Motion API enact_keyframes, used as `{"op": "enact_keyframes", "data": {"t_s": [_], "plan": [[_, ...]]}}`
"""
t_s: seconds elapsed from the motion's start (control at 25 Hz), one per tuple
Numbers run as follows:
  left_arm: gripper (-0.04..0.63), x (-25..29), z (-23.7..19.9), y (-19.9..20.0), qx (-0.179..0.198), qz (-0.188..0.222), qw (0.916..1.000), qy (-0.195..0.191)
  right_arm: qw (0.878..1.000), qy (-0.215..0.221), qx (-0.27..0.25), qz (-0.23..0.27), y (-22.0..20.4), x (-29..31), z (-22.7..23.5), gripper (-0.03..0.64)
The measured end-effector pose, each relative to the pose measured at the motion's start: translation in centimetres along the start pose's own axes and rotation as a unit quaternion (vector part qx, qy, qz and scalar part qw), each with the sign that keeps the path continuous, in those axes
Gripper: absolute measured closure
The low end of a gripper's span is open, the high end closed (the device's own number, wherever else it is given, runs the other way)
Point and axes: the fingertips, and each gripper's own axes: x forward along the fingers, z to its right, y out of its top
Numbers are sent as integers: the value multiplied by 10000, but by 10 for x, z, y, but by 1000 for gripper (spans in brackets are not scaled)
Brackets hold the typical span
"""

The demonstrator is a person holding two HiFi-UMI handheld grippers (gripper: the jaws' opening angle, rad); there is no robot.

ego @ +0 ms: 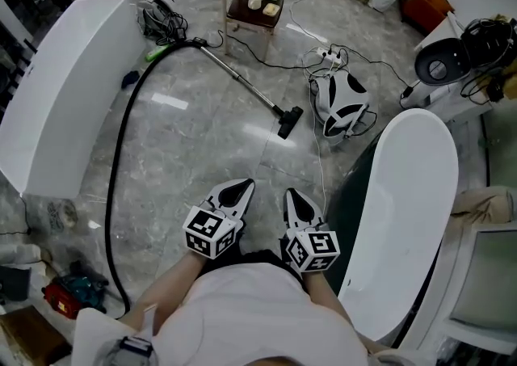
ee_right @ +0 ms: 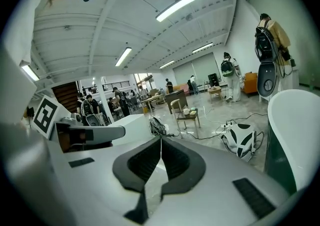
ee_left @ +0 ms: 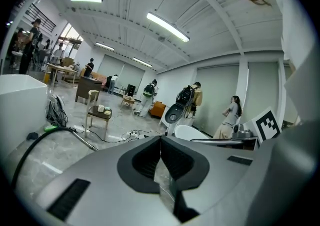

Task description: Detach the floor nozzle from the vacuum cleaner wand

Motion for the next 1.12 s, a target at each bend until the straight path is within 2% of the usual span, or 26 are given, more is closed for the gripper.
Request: {"op": "enact_keyframes", "data": {"t_s": [0.28, 0.56, 0.72, 0.96, 1.12], "plan": [[586, 16, -33, 15, -17, 24, 9999, -115, 9999, -128, -69, -38, 10, 34, 1, 600], [586, 26, -62, 35, -1, 120, 9998, -166, 9994, -300, 113, 161, 26, 70, 4, 600], [586, 24, -75, 27, -52, 22, 9999, -94, 9994, -298, -5, 151, 24, 81, -4, 600], [586, 28, -91, 30, -129, 24, 9999, 25, 9988, -365, 282, 153, 27, 91, 9, 600], [586, 36, -101, 33, -91, 26, 9999, 81, 9993, -267, 249, 71, 29, 109, 16, 600]]}}
